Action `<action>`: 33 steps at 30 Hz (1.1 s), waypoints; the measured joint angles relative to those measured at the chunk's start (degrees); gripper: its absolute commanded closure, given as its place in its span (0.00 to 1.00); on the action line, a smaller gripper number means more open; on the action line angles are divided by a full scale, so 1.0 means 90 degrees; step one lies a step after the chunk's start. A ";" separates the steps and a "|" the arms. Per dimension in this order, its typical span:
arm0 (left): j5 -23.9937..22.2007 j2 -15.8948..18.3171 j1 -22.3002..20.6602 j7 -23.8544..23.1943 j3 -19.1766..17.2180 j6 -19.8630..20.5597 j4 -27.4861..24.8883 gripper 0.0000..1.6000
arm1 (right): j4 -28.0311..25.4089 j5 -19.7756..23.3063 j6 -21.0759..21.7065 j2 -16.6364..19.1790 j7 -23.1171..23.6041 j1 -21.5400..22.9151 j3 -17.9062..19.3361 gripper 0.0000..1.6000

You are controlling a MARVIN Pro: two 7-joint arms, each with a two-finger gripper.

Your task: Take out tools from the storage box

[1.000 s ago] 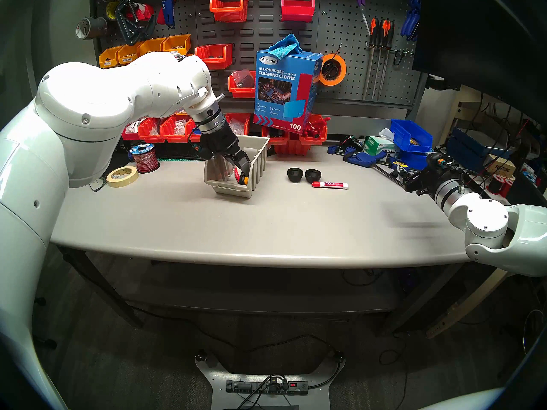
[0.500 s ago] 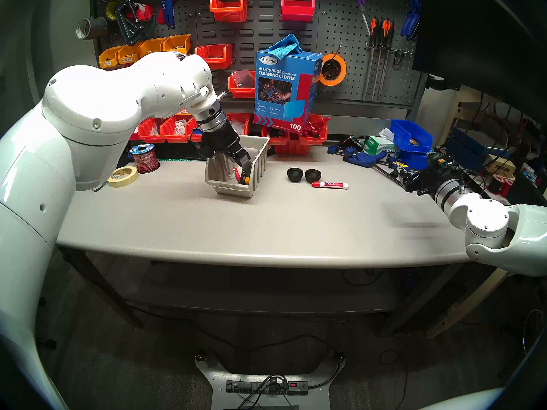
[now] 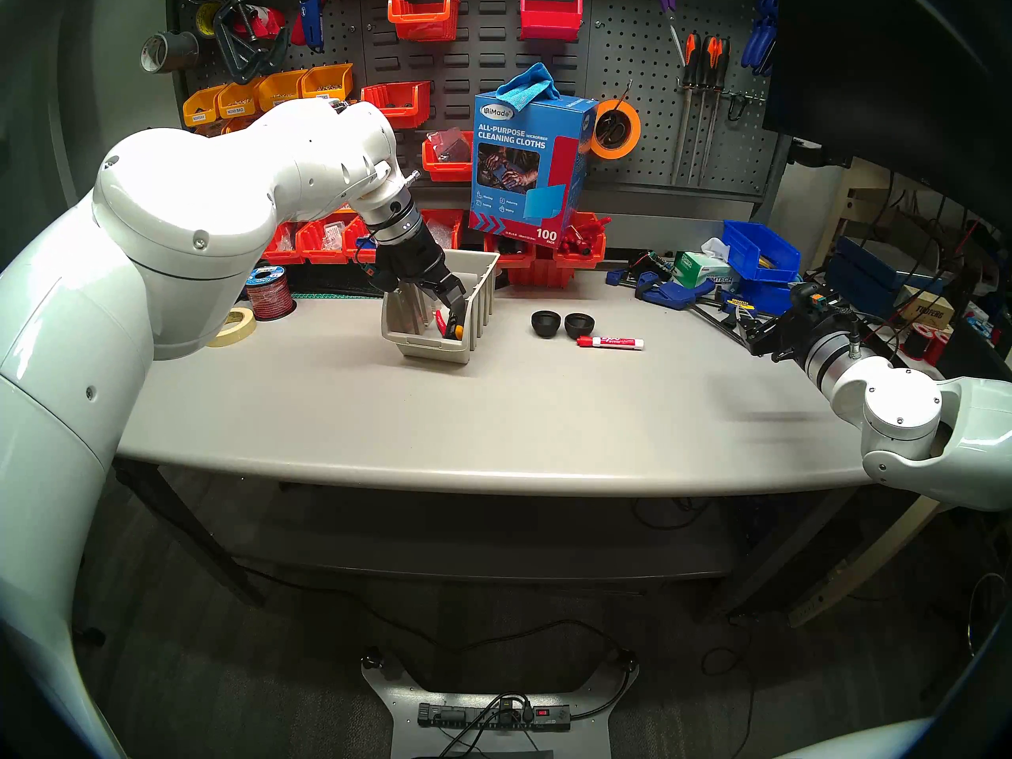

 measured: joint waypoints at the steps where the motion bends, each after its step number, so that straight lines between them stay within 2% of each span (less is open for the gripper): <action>1: -0.0021 -0.0013 0.0044 -0.0078 -0.0012 -0.0081 -0.0002 0.34 | 0.0000 0.0003 -0.0003 -0.0004 0.0000 0.0004 -0.0006 0.00; 2: -0.0028 -0.0016 0.0061 -0.0104 -0.0015 -0.0107 -0.0004 0.27 | -0.0001 0.0004 -0.0004 -0.0005 0.0000 0.0006 -0.0008 0.00; 3: -0.0043 -0.0022 0.0102 -0.0161 -0.0022 -0.0163 -0.0014 0.28 | -0.0001 0.0006 -0.0006 -0.0009 -0.0001 0.0009 -0.0013 0.00; 4: -0.0059 -0.0027 0.0139 -0.0213 -0.0032 -0.0213 -0.0023 0.25 | -0.0001 0.0008 -0.0007 -0.0012 -0.0001 0.0011 -0.0017 0.00; 6: -0.0107 -0.0033 0.0213 -0.0333 -0.0068 -0.0332 -0.0050 0.11 | -0.0001 0.0012 -0.0011 -0.0018 -0.0001 0.0017 -0.0026 0.00; 7: -0.0124 -0.0034 0.0233 -0.0369 -0.0081 -0.0368 -0.0059 0.08 | -0.0001 0.0013 -0.0013 -0.0020 -0.0001 0.0019 -0.0029 0.00; 12: -0.0247 -0.0036 0.0246 -0.0602 -0.0201 -0.0583 -0.0074 0.06 | -0.0003 0.0024 -0.0025 -0.0035 -0.0002 0.0032 -0.0049 0.00; 21: -0.0477 -0.0038 0.0265 -0.0892 -0.0442 -0.0862 -0.0091 0.08 | -0.0003 0.0039 -0.0046 -0.0060 -0.0004 0.0053 -0.0083 0.00; 22: -0.0489 -0.0038 0.0266 -0.0906 -0.0455 -0.0875 -0.0091 0.17 | -0.0003 0.0040 -0.0047 -0.0061 -0.0004 0.0054 -0.0085 0.00; 23: -0.0526 -0.0038 0.0268 -0.0943 -0.0495 -0.0913 -0.0091 0.20 | -0.0003 0.0042 -0.0050 -0.0065 -0.0004 0.0057 -0.0090 0.00; 25: -0.0583 -0.0038 0.0273 -0.0997 -0.0552 -0.0963 -0.0090 0.16 | -0.0004 0.0045 -0.0053 -0.0069 -0.0004 0.0061 -0.0096 0.00; 28: -0.0701 -0.0038 0.0297 -0.1105 -0.0684 -0.1059 -0.0075 0.23 | -0.0004 0.0051 -0.0060 -0.0080 -0.0005 0.0067 -0.0108 0.00; 31: -0.0757 -0.0036 0.0309 -0.1153 -0.0747 -0.1106 -0.0063 0.24 | -0.0004 0.0054 -0.0064 -0.0085 -0.0005 0.0070 -0.0113 0.00; 33: -0.0821 -0.0032 0.0323 -0.1209 -0.0823 -0.1158 -0.0045 0.38 | -0.0004 0.0057 -0.0068 -0.0091 -0.0005 0.0073 -0.0120 0.00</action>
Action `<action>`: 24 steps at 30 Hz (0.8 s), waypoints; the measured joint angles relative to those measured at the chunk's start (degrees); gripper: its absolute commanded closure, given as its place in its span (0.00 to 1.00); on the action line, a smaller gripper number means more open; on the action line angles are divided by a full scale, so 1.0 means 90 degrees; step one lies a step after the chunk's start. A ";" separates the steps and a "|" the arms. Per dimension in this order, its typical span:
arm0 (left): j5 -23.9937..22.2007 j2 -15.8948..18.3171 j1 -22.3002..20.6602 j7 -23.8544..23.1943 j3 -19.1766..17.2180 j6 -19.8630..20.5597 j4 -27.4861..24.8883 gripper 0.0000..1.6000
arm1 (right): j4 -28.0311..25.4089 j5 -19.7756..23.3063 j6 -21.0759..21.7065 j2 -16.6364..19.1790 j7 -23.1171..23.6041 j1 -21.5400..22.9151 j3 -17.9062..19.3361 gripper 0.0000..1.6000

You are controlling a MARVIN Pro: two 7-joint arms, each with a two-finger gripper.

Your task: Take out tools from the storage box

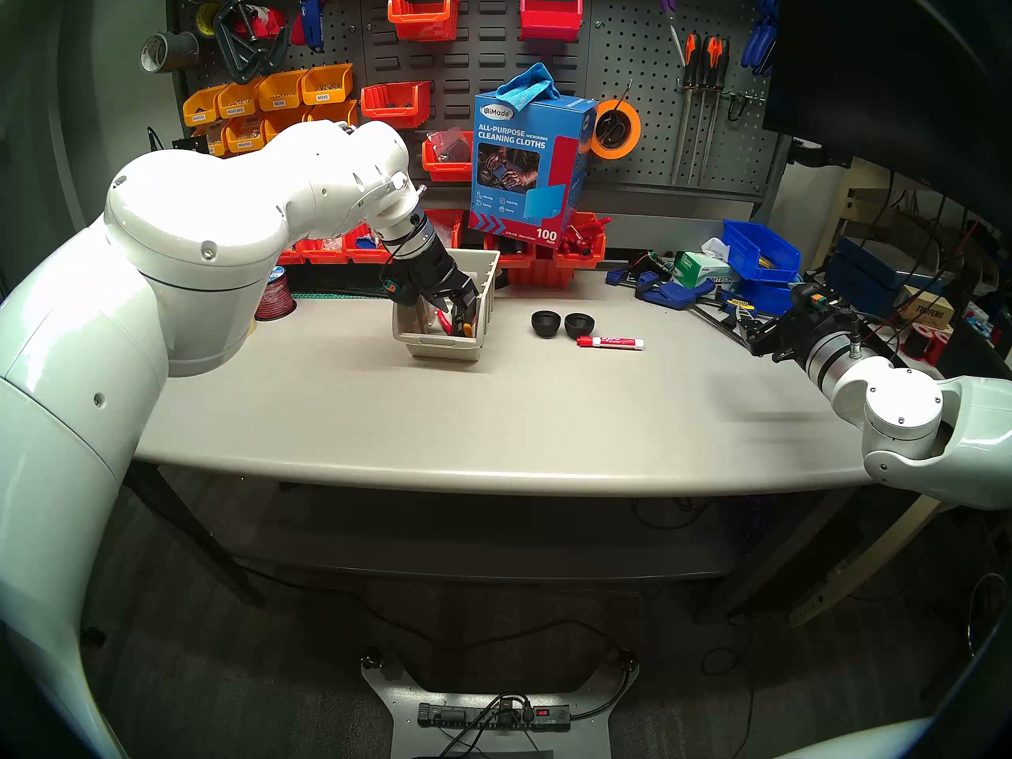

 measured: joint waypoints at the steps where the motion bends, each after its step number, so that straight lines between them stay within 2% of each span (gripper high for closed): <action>1: -0.0043 0.0005 0.0011 -0.0039 -0.0049 -0.0036 0.0010 0.39 | 0.0000 0.0002 -0.0003 -0.0004 0.0000 0.0002 -0.0004 0.00; 4: -0.0115 0.0017 0.0028 -0.0109 -0.0131 -0.0101 0.0028 0.33 | 0.0000 0.0006 -0.0009 -0.0011 -0.0001 0.0006 -0.0013 0.00; 7: -0.0197 0.0034 0.0048 -0.0202 -0.0232 -0.0184 0.0045 0.36 | -0.0001 0.0011 -0.0018 -0.0022 -0.0001 0.0012 -0.0024 0.00; 9: -0.0228 0.0039 0.0055 -0.0240 -0.0268 -0.0215 0.0052 0.32 | -0.0001 0.0014 -0.0022 -0.0027 -0.0002 0.0015 -0.0028 0.00; 14: -0.0284 0.0043 0.0072 -0.0329 -0.0341 -0.0294 0.0068 0.38 | -0.0001 0.0021 -0.0033 -0.0040 -0.0002 0.0023 -0.0044 0.00; 19: -0.0307 0.0038 0.0087 -0.0392 -0.0387 -0.0343 0.0087 0.38 | -0.0002 0.0030 -0.0045 -0.0054 -0.0003 0.0032 -0.0059 0.00; 24: -0.0301 0.0019 0.0097 -0.0418 -0.0376 -0.0358 0.0107 0.44 | -0.0002 0.0037 -0.0057 -0.0068 -0.0004 0.0038 -0.0073 0.00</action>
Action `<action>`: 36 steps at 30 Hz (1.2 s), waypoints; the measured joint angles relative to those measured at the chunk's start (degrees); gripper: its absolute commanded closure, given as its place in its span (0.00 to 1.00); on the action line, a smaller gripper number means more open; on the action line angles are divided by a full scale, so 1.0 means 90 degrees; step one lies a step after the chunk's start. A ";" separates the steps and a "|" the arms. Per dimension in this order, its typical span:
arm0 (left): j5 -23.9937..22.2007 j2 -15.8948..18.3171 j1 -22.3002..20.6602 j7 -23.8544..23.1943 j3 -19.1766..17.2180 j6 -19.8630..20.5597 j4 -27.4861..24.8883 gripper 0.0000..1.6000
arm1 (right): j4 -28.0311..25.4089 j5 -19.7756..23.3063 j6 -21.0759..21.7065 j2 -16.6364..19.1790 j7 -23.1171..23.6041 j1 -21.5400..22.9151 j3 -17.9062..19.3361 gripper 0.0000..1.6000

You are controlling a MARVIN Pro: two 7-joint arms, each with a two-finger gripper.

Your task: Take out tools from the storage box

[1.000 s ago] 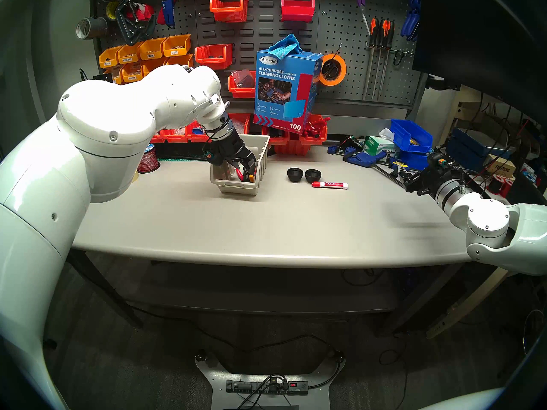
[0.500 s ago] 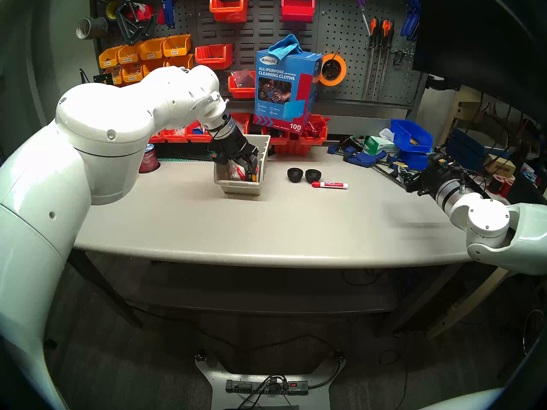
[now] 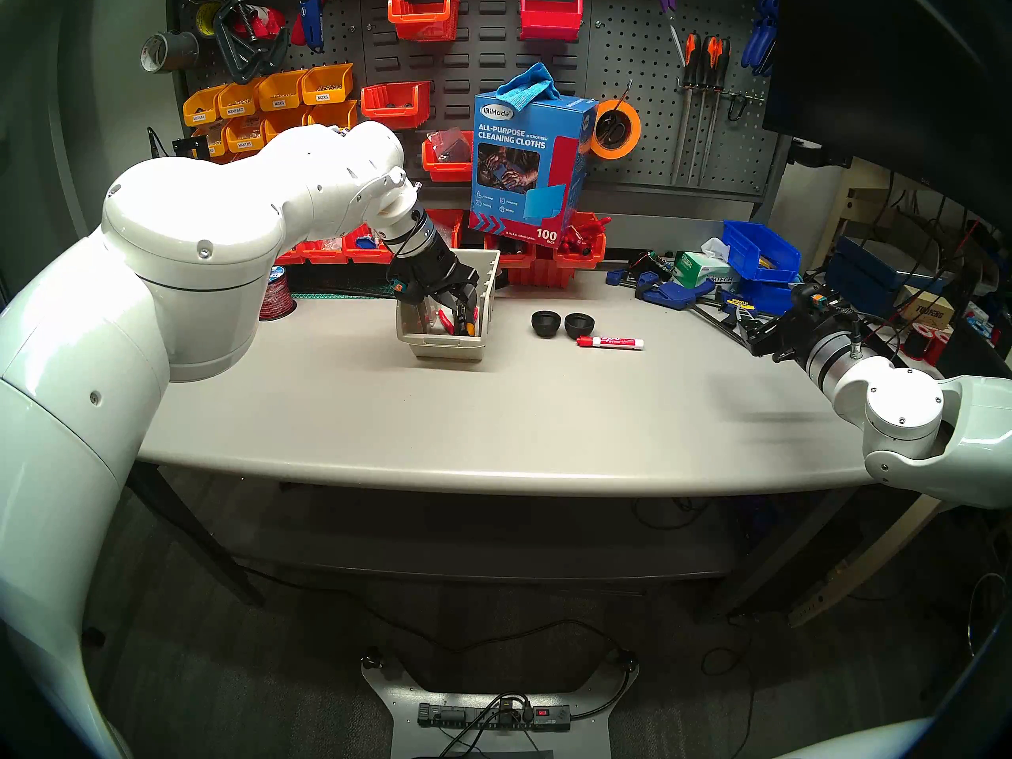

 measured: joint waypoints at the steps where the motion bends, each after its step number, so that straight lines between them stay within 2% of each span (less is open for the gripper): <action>1: 0.0004 -0.0006 0.0000 -0.0004 0.0012 -0.0002 0.0003 0.44 | 0.0000 0.0002 -0.0002 -0.0003 0.0000 0.0001 -0.0003 0.00; 5: 0.0042 -0.0047 -0.0001 -0.0024 0.0103 -0.0005 0.0014 0.45 | 0.0000 0.0008 -0.0012 -0.0013 -0.0001 0.0005 -0.0013 0.00; 7: 0.0090 -0.0066 -0.0005 -0.0029 0.0151 -0.0005 0.0015 0.51 | 0.0000 0.0010 -0.0016 -0.0017 -0.0001 0.0007 -0.0017 0.00; 11: 0.0309 -0.0115 -0.0011 -0.0041 0.0325 0.0000 0.0010 0.55 | -0.0001 0.0015 -0.0025 -0.0028 -0.0002 0.0011 -0.0027 0.00; 17: 0.0652 -0.0168 0.0089 -0.0019 0.0614 -0.0004 -0.0115 0.51 | -0.0002 0.0022 -0.0038 -0.0044 -0.0002 0.0016 -0.0041 0.00; 27: 0.0879 -0.0309 0.0071 0.0037 0.0825 0.0015 -0.0276 0.51 | -0.0003 0.0038 -0.0062 -0.0069 -0.0005 0.0036 -0.0071 0.00; 30: 0.0928 -0.0337 0.0050 0.0051 0.0873 0.0028 -0.0305 0.50 | -0.0004 0.0043 -0.0068 -0.0077 -0.0006 0.0042 -0.0080 0.00; 34: 0.0998 -0.0368 0.0018 0.0081 0.0936 0.0050 -0.0350 0.28 | -0.0006 0.0050 -0.0079 -0.0088 -0.0007 0.0050 -0.0094 0.00; 36: 0.1025 -0.0388 0.0013 0.0103 0.0967 0.0057 -0.0399 0.33 | -0.0008 0.0055 -0.0084 -0.0095 -0.0008 0.0054 -0.0102 0.00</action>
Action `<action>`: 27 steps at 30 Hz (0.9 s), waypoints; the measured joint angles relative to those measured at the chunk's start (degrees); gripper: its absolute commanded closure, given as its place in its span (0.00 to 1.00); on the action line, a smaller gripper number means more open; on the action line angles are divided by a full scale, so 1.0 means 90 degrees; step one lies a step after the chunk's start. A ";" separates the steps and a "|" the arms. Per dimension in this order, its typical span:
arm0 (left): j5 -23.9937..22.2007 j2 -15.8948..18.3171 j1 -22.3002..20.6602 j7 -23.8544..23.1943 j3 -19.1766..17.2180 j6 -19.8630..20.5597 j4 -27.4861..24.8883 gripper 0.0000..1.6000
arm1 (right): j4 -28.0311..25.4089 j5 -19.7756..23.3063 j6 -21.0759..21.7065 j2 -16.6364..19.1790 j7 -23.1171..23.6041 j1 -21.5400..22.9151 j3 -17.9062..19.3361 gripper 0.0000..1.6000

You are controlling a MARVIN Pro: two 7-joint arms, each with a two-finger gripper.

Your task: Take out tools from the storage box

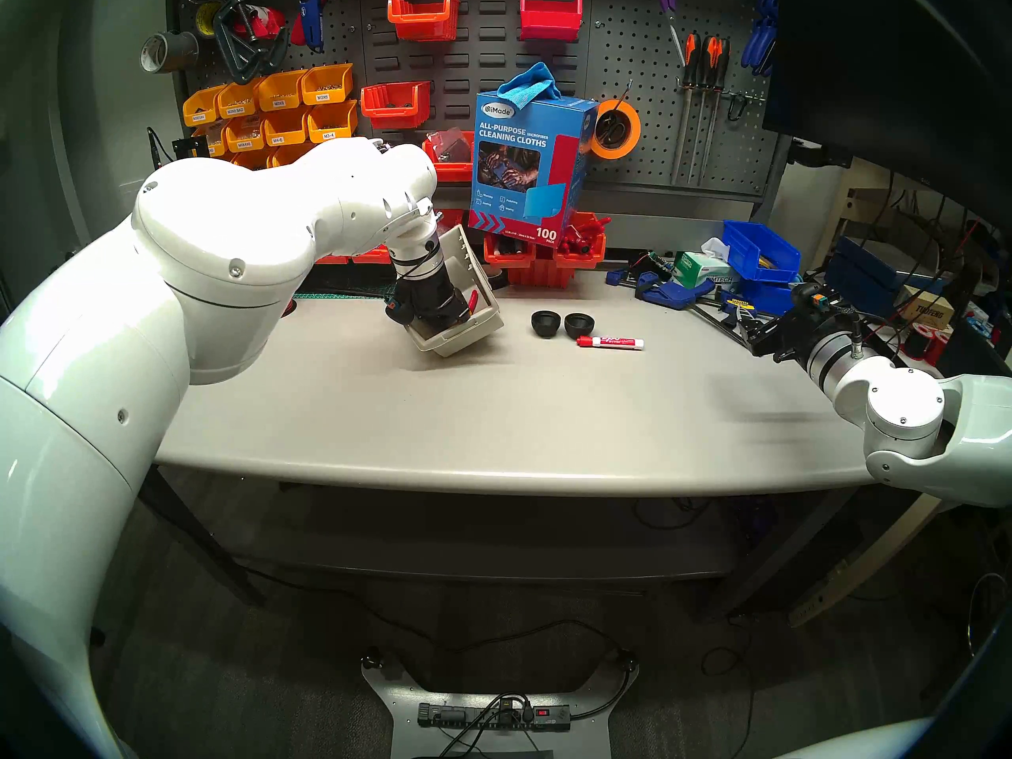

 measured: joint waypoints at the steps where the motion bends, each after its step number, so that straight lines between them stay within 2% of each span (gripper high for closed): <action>1: 0.0015 -0.0007 -0.0003 0.0001 0.0014 0.0002 -0.0010 0.32 | -0.0001 0.0002 -0.0002 -0.0002 0.0000 0.0002 -0.0003 0.00; 6: 0.0079 -0.0013 -0.0050 0.0024 0.0084 0.0039 -0.0076 0.05 | -0.0006 0.0012 -0.0016 -0.0017 -0.0002 0.0015 -0.0022 0.00; 8: 0.0102 -0.0006 -0.0067 0.0044 0.0110 0.0059 -0.0100 0.01 | -0.0007 0.0016 -0.0021 -0.0023 -0.0003 0.0019 -0.0028 0.00; 27: 0.0294 0.0149 -0.0336 0.0172 0.0352 0.0174 -0.0331 0.00 | -0.0022 0.0048 -0.0062 -0.0077 -0.0007 0.0053 -0.0089 0.00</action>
